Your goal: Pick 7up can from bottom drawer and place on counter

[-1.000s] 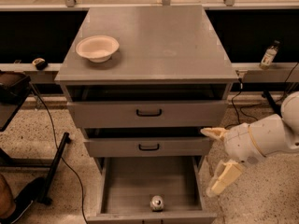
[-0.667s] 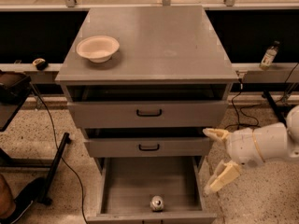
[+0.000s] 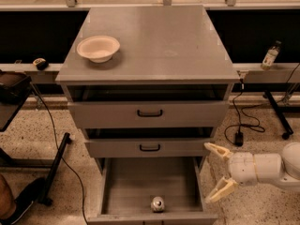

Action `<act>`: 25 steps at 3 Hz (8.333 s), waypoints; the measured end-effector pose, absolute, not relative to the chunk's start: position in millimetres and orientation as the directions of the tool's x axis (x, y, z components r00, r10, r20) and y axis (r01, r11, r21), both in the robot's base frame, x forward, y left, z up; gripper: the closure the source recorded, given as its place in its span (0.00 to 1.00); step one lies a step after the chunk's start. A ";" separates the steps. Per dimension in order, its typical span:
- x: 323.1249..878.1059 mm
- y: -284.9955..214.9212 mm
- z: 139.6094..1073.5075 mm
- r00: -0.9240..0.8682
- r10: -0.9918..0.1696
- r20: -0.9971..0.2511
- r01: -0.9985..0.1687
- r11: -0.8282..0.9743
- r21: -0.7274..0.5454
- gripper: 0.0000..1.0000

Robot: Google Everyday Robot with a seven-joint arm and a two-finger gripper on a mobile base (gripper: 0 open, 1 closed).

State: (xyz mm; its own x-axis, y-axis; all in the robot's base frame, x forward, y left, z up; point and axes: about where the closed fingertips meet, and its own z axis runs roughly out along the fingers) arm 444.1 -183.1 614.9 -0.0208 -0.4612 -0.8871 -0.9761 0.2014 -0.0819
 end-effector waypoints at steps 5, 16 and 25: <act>506.5 -171.2 419.6 0.013 -0.532 -0.847 -0.971 0.195 -0.138 0.00; 492.5 -26.5 216.6 0.050 -0.361 -0.931 -0.993 -0.119 -0.007 0.33; 493.3 -70.5 356.9 0.183 -0.201 -0.962 -0.983 -0.020 -0.183 1.00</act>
Offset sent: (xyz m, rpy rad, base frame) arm 0.0292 -0.0111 -0.1659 -0.1098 0.0034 0.0691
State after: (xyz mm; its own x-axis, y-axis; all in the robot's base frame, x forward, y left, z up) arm 493.3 -70.5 356.9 0.1834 -0.2011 -0.9623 -0.9829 -0.0202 -0.1831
